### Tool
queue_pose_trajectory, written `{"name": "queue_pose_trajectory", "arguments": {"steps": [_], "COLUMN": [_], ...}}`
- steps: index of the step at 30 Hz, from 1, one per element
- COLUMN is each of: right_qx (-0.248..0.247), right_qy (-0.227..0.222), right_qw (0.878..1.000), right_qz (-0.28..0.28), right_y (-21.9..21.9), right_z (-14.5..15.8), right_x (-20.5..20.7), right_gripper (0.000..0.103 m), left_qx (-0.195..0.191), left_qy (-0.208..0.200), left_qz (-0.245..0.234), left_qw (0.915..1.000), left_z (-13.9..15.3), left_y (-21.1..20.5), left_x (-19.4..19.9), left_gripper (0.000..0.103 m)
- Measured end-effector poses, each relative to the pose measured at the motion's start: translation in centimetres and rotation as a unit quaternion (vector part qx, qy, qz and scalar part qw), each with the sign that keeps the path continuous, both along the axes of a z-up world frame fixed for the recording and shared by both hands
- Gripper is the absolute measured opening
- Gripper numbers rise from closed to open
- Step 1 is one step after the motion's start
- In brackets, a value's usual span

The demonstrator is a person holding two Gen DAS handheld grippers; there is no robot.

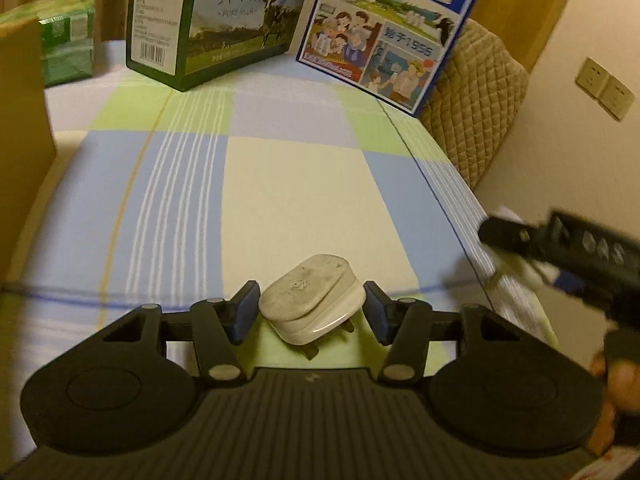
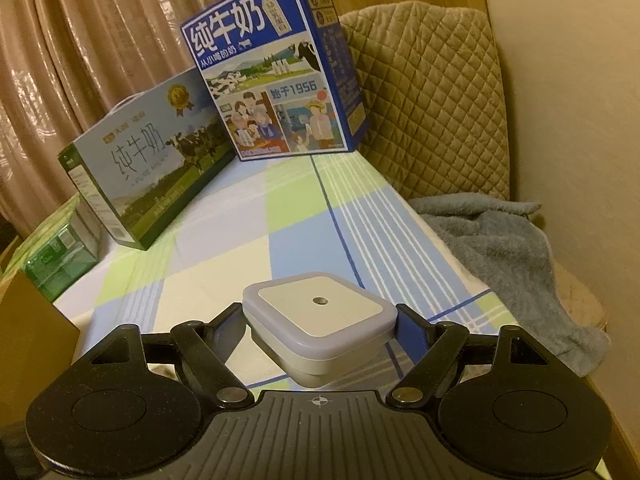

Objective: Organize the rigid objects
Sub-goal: 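Grasp the small white plug adapter with the left tool while the right tool holds the night light, then carry the plug adapter with the left tool while the right tool carries the night light to the box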

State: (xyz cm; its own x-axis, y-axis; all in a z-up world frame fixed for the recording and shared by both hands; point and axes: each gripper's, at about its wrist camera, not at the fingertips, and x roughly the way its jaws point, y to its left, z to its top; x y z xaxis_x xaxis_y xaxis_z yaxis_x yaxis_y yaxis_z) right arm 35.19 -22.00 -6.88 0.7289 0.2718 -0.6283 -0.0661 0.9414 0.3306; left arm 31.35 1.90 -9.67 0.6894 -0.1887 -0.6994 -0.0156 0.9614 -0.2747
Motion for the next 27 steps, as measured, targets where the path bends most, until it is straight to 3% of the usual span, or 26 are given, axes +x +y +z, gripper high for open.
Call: {"name": "queue_pose_trajectory", "arguments": {"steps": [7, 19, 27], "right_qx": [-0.003, 0.007, -0.047], "right_qy": [-0.017, -0.027, -0.043], "right_qw": [1.0, 0.998, 0.994], "right_qz": [0.02, 0.055, 0.085], "right_y": [0.8, 2.1, 3.5], "right_z": [2.2, 5.6, 9.9], "right_x": [-3.1, -14.2, -20.6], "right_gripper": [0.076, 0.076, 0.076], "left_qx": [0.023, 0.06, 0.063], "left_qy": [-0.019, -0.053, -0.072], "left_qz": [-0.003, -0.028, -0.02], "left_qw": [0.9995, 0.9964, 0.9952], "left_z": [2.6, 8.1, 11.8], "left_y": [0.2, 0.0, 1.7], "left_x": [-6.8, -16.9, -22.2], "left_gripper": [0.051, 0.051, 0.051]}}
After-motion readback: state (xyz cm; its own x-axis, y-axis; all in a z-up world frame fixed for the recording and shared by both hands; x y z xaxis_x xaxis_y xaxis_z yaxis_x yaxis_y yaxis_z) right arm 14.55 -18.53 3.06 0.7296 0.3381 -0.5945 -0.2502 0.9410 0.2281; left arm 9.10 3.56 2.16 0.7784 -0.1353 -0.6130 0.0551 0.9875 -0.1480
